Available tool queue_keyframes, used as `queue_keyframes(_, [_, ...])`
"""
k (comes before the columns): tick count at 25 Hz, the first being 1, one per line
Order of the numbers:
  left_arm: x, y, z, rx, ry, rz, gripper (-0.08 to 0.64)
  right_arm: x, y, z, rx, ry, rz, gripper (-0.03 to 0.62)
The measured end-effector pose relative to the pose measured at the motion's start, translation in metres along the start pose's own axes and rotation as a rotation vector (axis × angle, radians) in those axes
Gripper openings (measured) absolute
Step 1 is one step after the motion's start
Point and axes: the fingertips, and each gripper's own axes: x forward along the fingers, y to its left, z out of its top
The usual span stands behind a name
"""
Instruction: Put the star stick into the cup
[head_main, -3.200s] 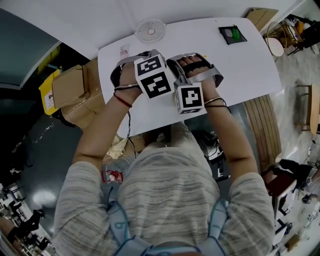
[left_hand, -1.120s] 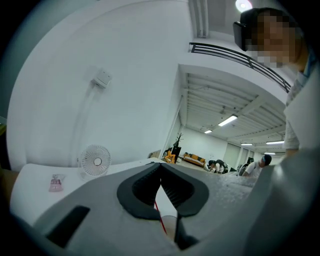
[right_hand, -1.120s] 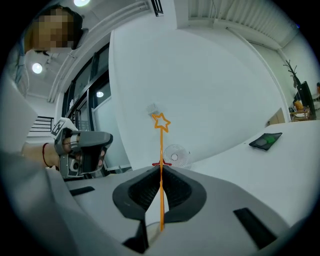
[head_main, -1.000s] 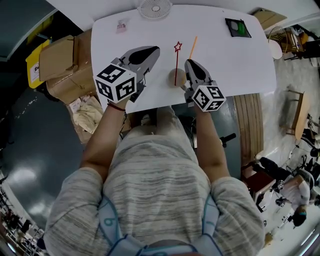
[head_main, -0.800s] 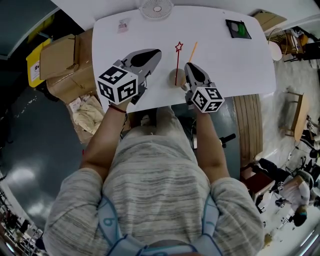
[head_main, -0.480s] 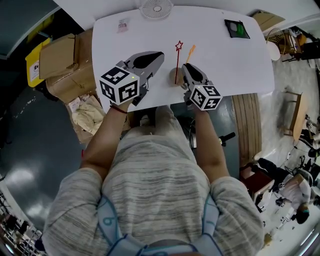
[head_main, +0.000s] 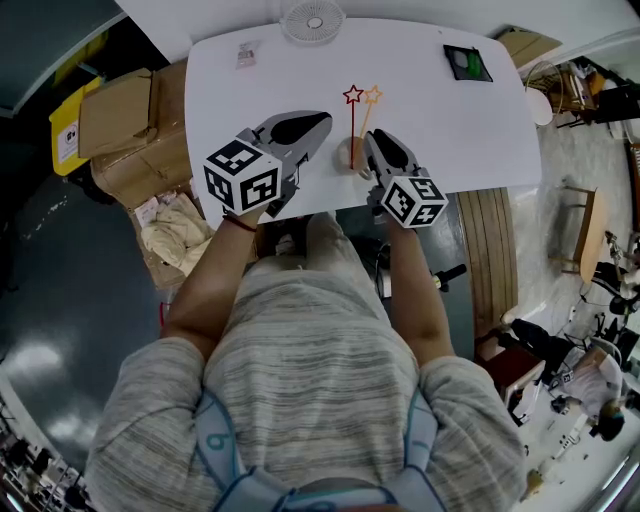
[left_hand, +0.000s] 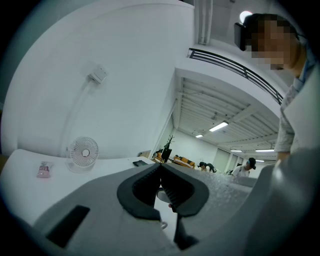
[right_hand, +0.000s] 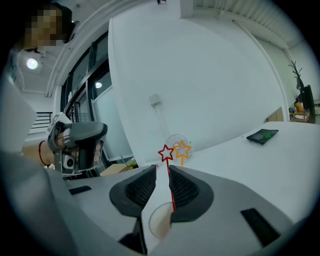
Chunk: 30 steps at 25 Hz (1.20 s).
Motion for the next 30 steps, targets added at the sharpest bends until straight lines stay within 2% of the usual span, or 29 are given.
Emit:
queue_keyframes(9, [-0.022,-0.024,0.006,0.018,-0.053,-0.054,0.014,-0.024,0.051,0.043,-0.057,-0.089,0.077,0.049])
queue_keyframes(14, [-0.039,-0.034,0.008,0.033,-0.081,-0.059,0.014,-0.036,0.079,0.057,-0.064,-0.125,0.118,0.048])
queue_keyframes(21, [-0.058,-0.059,0.014,0.057,-0.113,-0.093,0.014,-0.049,0.121,0.061,-0.087,-0.121,0.185,0.021])
queue_keyframes(30, [-0.073,-0.08,0.004,0.091,-0.088,-0.127,0.014,-0.063,0.167,0.041,-0.077,-0.056,0.273,0.009])
